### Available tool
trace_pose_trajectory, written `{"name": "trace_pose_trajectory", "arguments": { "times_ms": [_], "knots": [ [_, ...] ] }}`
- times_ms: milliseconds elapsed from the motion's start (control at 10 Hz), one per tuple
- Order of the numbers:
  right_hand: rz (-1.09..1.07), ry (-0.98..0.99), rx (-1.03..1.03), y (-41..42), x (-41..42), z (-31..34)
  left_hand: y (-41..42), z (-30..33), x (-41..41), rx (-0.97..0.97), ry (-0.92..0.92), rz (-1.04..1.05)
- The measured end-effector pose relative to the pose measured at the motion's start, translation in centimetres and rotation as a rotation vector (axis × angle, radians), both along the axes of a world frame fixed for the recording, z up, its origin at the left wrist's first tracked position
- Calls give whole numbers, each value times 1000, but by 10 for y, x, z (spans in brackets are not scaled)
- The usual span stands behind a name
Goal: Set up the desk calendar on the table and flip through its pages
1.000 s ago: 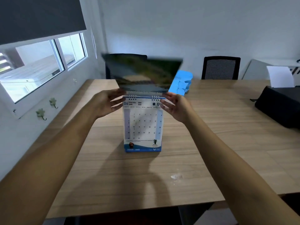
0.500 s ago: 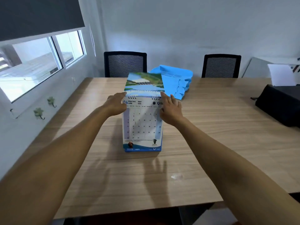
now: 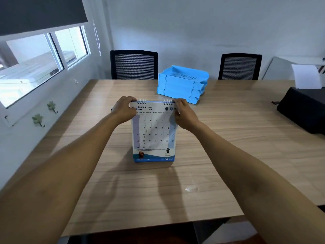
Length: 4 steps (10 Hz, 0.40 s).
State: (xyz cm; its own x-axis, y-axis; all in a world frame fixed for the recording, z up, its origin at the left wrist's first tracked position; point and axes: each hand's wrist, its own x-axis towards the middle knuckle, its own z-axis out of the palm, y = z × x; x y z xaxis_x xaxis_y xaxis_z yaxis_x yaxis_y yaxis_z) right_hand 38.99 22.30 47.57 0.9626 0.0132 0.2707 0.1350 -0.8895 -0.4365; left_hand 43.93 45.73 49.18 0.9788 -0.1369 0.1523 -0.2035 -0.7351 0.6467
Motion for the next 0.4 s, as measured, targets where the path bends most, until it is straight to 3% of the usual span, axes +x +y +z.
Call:
{"name": "trace_pose_trajectory", "arguments": {
  "times_ms": [100, 200, 400],
  "knots": [
    [-84, -48, 25, 1, -9, -18, 7, -12, 0, -27, 27, -6],
    [-172, 46, 3, 2, -25, -56, 14, -45, -12, 26, 42, 59],
    [-197, 397, -85, 4, -76, -138, 28, -150, -74, 366, 195, 50]
  ]
}}
